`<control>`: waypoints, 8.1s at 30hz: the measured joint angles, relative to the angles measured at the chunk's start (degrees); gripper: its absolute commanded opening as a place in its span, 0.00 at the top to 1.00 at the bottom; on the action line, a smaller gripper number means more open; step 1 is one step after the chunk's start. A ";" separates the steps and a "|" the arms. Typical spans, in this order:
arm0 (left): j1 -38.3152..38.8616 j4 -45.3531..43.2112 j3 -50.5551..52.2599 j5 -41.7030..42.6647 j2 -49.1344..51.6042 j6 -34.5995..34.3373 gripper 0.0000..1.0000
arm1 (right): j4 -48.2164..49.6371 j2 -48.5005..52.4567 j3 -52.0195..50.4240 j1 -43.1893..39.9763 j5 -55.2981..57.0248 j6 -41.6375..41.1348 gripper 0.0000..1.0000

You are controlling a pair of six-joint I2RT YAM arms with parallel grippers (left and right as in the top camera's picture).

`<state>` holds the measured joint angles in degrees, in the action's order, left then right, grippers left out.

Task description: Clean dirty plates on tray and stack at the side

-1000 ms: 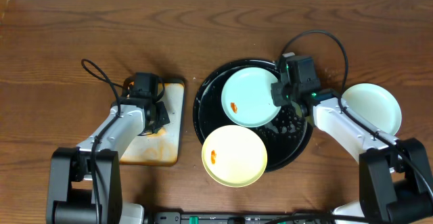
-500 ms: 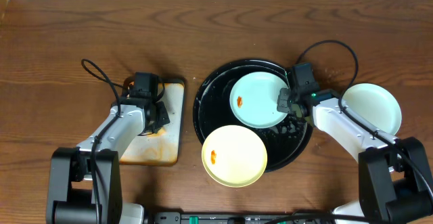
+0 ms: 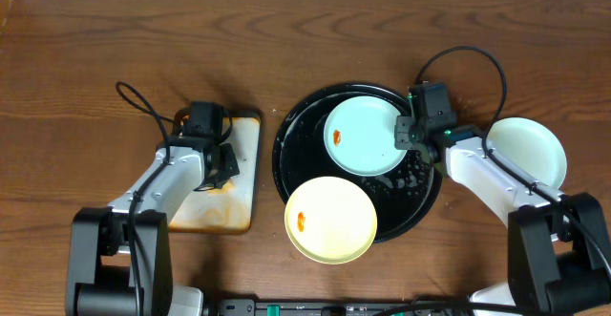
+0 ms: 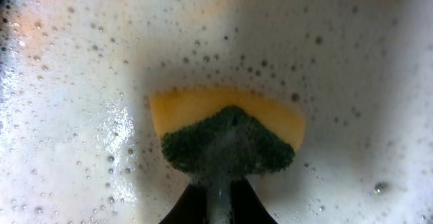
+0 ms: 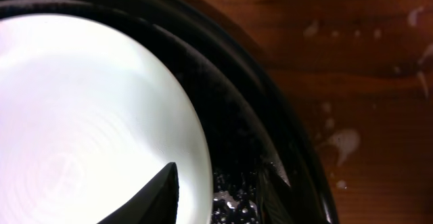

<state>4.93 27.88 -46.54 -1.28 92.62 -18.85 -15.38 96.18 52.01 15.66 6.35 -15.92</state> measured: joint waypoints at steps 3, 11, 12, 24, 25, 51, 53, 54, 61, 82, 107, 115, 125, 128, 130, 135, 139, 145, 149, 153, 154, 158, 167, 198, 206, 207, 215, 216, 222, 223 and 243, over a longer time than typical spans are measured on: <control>-0.02 4.24 -0.92 1.01 -0.31 1.29 0.92 | -0.17 0.00 0.00 -0.74 -0.90 1.68 0.66; -0.02 3.56 -0.94 1.81 -2.08 5.44 0.93 | -0.22 0.00 0.00 -0.83 -3.02 3.19 0.66; -0.02 3.30 -0.98 1.88 -2.08 5.64 0.93 | -0.28 0.00 0.00 -0.81 -3.30 3.21 0.66; 0.00 5.97 -3.82 2.62 -7.04 7.34 0.93 | -1.53 0.00 0.00 -0.81 -4.50 3.41 0.66; 0.04 5.62 -3.82 2.62 -6.99 7.34 0.93 | -1.57 0.00 0.00 -0.81 -4.55 3.41 0.67; 0.11 15.96 -8.68 3.30 1.22 7.98 0.93 | -4.13 0.00 0.00 -0.81 -5.11 3.43 0.67; 0.11 18.27 -13.05 4.44 0.85 7.98 0.93 | -4.24 0.00 0.00 -0.83 -5.40 3.43 0.66; 0.11 18.82 -15.19 5.27 0.52 7.96 0.93 | -4.42 0.00 0.00 -0.83 -5.68 3.43 0.65; 2.05 20.72 -26.36 11.19 -1.11 7.96 0.93 | -5.18 0.00 0.00 -2.25 -10.51 3.48 0.64; 26.29 0.11 -32.57 15.56 14.45 -6.12 0.92 | 0.20 0.37 0.00 -8.48 -19.39 0.96 0.82; 31.74 -6.25 -33.00 12.90 26.32 -9.03 0.93 | 1.95 6.19 0.00 -8.35 -20.11 -2.36 0.99; 32.26 -0.70 -34.82 2.84 26.36 -8.68 0.93 | 1.33 6.19 0.07 -8.35 -20.00 -2.34 0.99; 33.33 6.19 -39.41 -7.52 27.96 -4.79 0.93 | -0.55 6.19 0.55 -7.54 -19.74 -2.36 0.99; 33.38 9.14 -41.40 -9.03 28.13 -4.22 0.93 | -0.92 6.19 0.66 -7.54 -19.80 -2.36 0.99; 33.33 11.02 -42.91 -10.25 28.15 -3.80 0.93 | -1.18 6.19 0.72 -7.54 -19.82 -2.36 0.99; 32.44 15.78 -46.03 -14.08 28.15 -3.50 0.93 | -1.33 6.19 0.76 -7.54 -19.65 -2.36 0.99; 31.52 19.28 -47.28 -15.74 28.15 -3.34 0.93 | -1.27 6.16 0.76 -7.54 -19.45 -2.23 0.99; 31.52 21.68 -47.87 -14.75 28.15 -3.37 0.93 | -2.69 5.09 0.79 -7.54 -17.33 0.87 0.99; 31.28 21.57 -47.87 -10.75 27.52 -3.37 0.93 | -4.46 1.25 0.79 -7.54 -13.70 4.09 0.99; 30.36 20.31 -47.87 -5.31 23.69 -3.37 0.93 | -5.88 -5.66 0.79 -6.84 -10.19 6.73 0.99; 29.90 20.02 -47.87 -3.82 21.84 -3.37 0.92 | -6.60 -7.54 0.79 -6.40 -9.03 7.41 0.99; 27.85 20.15 -47.95 1.05 14.86 -3.37 0.93 | -9.27 -14.03 0.79 -3.34 -2.89 10.01 0.99; 23.93 22.71 -48.41 7.74 11.61 -3.17 0.93 | -10.40 -23.58 0.79 6.47 19.12 16.48 0.99; 23.23 22.53 -44.02 8.90 11.63 -2.27 0.92 | -8.17 -25.00 0.79 26.32 60.06 32.17 0.99; 23.23 22.53 -44.02 8.90 11.63 -2.27 0.92 | -8.17 -25.00 0.79 26.32 60.46 32.28 0.99; 23.23 22.53 -44.02 8.90 11.63 -2.27 0.92 | -8.15 -25.00 0.79 26.32 60.52 32.28 0.99; 23.23 22.53 -44.02 8.90 11.63 -2.27 0.92 | -8.15 -25.00 0.79 26.32 60.59 32.28 0.99; 23.23 22.53 -44.02 8.90 11.63 -2.27 0.92 | -8.15 -25.00 0.79 26.32 60.59 32.28 0.99; 23.23 22.51 -44.02 8.90 11.63 -2.27 0.92 | -8.17 -25.00 0.79 26.32 60.59 32.28 0.99; 23.23 22.51 -44.02 8.90 11.63 -2.27 0.92 | -8.15 -25.00 0.79 26.32 60.59 32.28 0.99; 23.23 22.49 -44.02 8.90 11.63 -2.27 0.92 | -8.15 -25.00 0.79 26.32 60.59 32.28 0.99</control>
<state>28.16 50.37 -90.56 7.62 104.25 -21.12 -23.53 71.18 52.80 41.98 66.94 16.36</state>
